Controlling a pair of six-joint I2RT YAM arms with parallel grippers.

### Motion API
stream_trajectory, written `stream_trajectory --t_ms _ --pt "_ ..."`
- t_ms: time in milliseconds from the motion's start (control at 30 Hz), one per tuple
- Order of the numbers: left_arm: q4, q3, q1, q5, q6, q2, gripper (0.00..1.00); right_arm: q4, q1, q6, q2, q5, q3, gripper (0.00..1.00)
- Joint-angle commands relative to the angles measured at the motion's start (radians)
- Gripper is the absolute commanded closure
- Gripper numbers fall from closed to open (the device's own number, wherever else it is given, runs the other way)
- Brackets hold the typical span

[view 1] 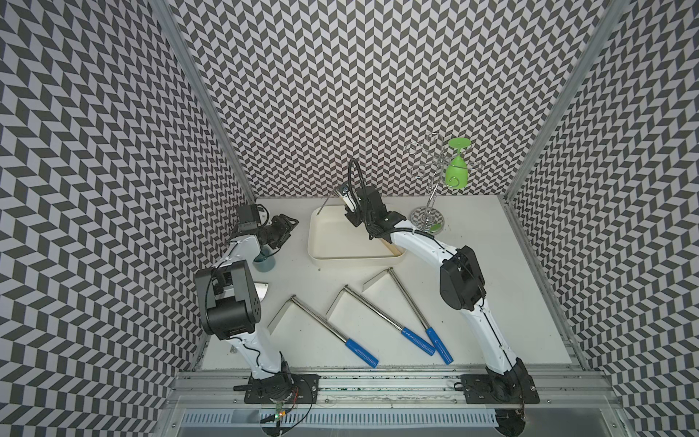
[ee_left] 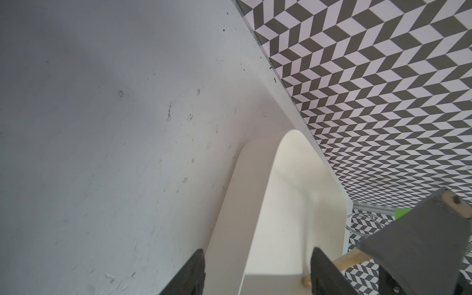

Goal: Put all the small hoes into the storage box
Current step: Place the hoe in the storage box.

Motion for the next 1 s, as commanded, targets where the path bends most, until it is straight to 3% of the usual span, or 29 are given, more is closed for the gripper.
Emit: stream_trajectory --t_ms 0,967 --pt "0.016 -0.004 0.007 0.003 0.007 -0.023 0.34 0.107 0.0 -0.025 -0.015 -0.003 0.007 1.0" --pt "0.014 0.0 0.01 -0.007 0.015 -0.011 0.34 0.095 -0.013 -0.018 0.078 -0.094 -0.096 1.0"
